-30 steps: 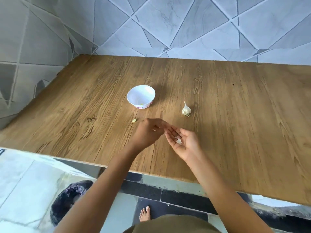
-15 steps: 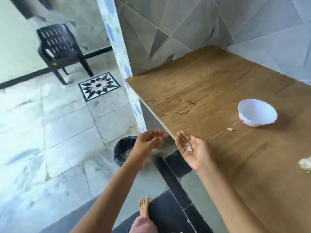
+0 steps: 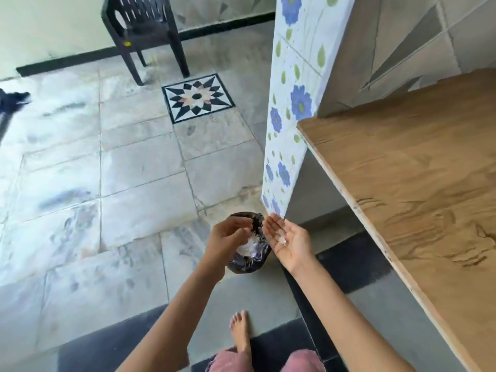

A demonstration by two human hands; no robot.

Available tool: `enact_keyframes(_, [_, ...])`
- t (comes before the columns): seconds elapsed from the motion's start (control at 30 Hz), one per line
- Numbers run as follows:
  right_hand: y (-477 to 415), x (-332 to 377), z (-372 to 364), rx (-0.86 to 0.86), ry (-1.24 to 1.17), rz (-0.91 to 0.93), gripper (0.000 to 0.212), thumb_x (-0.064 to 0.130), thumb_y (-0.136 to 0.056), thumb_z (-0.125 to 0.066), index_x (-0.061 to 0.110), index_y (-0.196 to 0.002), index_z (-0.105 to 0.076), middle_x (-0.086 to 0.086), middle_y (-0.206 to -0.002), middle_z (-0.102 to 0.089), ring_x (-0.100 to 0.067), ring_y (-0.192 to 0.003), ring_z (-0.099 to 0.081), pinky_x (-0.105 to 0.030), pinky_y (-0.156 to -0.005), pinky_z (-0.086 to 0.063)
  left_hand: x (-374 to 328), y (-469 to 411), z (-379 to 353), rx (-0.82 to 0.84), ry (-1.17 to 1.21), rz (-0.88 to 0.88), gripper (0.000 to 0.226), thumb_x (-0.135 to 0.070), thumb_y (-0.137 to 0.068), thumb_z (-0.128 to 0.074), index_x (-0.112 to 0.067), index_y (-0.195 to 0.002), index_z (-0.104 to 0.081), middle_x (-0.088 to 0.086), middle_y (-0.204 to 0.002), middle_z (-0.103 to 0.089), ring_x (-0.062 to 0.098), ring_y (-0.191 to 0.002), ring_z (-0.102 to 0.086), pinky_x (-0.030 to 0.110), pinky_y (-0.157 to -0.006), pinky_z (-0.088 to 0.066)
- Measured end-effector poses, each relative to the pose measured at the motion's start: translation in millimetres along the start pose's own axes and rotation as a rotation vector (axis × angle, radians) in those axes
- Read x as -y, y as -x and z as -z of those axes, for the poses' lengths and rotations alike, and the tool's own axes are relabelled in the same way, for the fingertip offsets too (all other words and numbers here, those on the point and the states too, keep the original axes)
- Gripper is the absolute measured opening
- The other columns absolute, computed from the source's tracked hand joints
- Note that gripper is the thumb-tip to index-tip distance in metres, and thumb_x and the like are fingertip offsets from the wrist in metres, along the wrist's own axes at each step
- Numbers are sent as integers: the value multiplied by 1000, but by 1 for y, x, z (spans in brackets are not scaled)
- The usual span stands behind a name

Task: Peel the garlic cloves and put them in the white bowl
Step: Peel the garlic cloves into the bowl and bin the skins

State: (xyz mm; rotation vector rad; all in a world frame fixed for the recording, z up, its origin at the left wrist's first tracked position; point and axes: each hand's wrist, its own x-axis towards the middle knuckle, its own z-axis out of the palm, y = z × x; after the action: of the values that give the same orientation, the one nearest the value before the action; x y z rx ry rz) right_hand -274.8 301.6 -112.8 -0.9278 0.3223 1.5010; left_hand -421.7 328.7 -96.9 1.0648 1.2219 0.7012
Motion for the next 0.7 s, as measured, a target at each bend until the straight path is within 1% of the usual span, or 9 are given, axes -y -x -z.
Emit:
enact_keyframes(0.13, [-108,-20,-5,-93,48,-23,33,12,-101,-33,-3,-93,-61,-12,-77,-70,-23,-83,-62,-28,-67,-58,54,-81,26,-69,-31,105,21,3,-88,-56,-12,-94,-69,8,-88,-69,18,-78,-62,22,-70,-51])
enact_keyframes(0.2, [-169,-34,5,-148,91,-36,36,14,-103,-30,-1,-92,-60,-11,-77,-69,-22,-83,-62,-27,-68,-57,93,-126,34,-98,-52,156,21,1,-88,-56,-15,-94,-69,6,-90,-70,17,-80,-64,21,-69,-51])
enact_keyframes(0.33, [-287,-67,47,-240,175,-64,36,15,-103,-28,-1,-93,-59,-14,-90,-63,-22,-86,-60,-32,-85,-51,184,-212,38,-137,-75,224,23,0,-88,-54,-17,-91,-69,3,-90,-70,13,-80,-62,24,-74,-54])
enact_keyframes(0.43, [-367,-90,91,-306,250,-93,36,17,-103,-29,-5,-109,-56,-14,-95,-61,-23,-97,-59,-32,-93,-44,262,-272,35,-130,-139,251,22,-4,-88,-54,-20,-92,-69,-2,-91,-70,13,-83,-64,33,-81,-54])
enact_keyframes(0.5, [-407,-101,117,-329,293,-114,40,20,-104,-29,-7,-124,-50,-16,-110,-60,-26,-115,-54,-31,-97,-42,306,-302,31,-133,-176,265,23,-4,-88,-54,-21,-93,-69,-3,-91,-70,13,-81,-64,33,-82,-55])
enact_keyframes(0.6, [-454,-113,151,-348,336,-153,51,31,-103,-29,-6,-138,-38,-19,-142,-43,-27,-135,-38,-33,-110,-31,358,-337,20,-142,-228,279,22,-6,-89,-52,-18,-96,-70,-2,-88,-69,9,-70,-58,21,-68,-50])
enact_keyframes(0.63, [-462,-113,157,-344,354,-173,56,37,-103,-28,-4,-141,-33,-19,-148,-36,-27,-138,-32,-32,-109,-31,369,-343,16,-143,-230,275,20,-9,-91,-52,-18,-96,-69,-2,-89,-69,8,-72,-58,19,-68,-49])
enact_keyframes(0.67, [-469,-114,162,-339,370,-192,62,43,-102,-27,-2,-144,-28,-17,-151,-30,-26,-140,-28,-30,-102,-34,380,-349,12,-140,-217,271,19,-14,-93,-51,-20,-97,-69,-3,-93,-69,8,-79,-61,21,-75,-51])
enact_keyframes(0.7, [-473,-113,165,-339,380,-212,66,49,-100,-25,1,-146,-24,-16,-153,-26,-26,-141,-26,-28,-94,-37,387,-351,8,-141,-194,273,20,-19,-95,-49,-21,-99,-69,-4,-97,-69,9,-89,-62,28,-85,-51])
